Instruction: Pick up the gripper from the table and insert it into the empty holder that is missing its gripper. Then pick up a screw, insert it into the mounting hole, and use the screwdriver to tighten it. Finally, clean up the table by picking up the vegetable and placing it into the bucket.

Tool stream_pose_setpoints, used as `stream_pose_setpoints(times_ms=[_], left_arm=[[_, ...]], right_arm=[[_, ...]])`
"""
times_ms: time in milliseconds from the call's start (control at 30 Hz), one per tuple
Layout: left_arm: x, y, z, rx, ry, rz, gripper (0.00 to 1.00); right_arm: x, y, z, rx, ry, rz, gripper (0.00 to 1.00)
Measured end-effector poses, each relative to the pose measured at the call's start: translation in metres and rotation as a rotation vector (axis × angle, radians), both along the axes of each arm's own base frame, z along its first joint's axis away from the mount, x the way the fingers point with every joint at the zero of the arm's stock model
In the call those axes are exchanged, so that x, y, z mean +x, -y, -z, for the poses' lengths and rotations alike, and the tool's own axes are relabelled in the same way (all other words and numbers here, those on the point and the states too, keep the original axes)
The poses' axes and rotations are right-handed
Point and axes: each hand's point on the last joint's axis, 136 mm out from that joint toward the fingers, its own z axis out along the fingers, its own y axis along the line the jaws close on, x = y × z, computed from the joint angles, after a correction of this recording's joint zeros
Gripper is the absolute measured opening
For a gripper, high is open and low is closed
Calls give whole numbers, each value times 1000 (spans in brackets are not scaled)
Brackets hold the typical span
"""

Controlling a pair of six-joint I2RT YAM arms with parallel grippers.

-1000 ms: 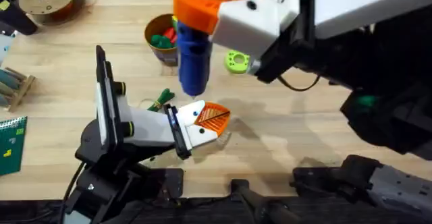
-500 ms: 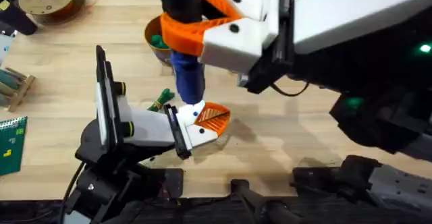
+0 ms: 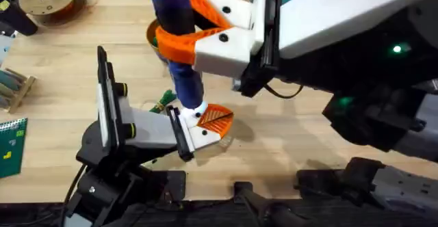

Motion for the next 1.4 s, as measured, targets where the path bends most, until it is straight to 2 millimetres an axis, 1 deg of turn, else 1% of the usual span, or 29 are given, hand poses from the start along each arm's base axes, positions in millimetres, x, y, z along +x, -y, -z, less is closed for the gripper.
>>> stream_pose_setpoints(times_ms=[167, 400, 667, 833, 1167, 1400], left_arm=[[0, 0, 0, 0, 0, 0, 6], [1, 0, 0, 0, 0, -4, 6], [1, 0, 0, 0, 0, -5, 6], [1, -1, 0, 0, 1, -9, 6], [2, -1, 0, 1, 1, -15, 6], [3, -1, 0, 1, 1, -16, 6]], right_arm=[[-4, -1, 0, -1, 3, -22, 32], [-8, 0, -6, 17, 29, -41, 32], [-14, 1, -5, 7, 42, -81, 32], [-11, 3, -4, 2, 47, -80, 32], [-12, 3, -2, -7, 43, -93, 32], [-10, 1, 4, -23, 22, -95, 32]])
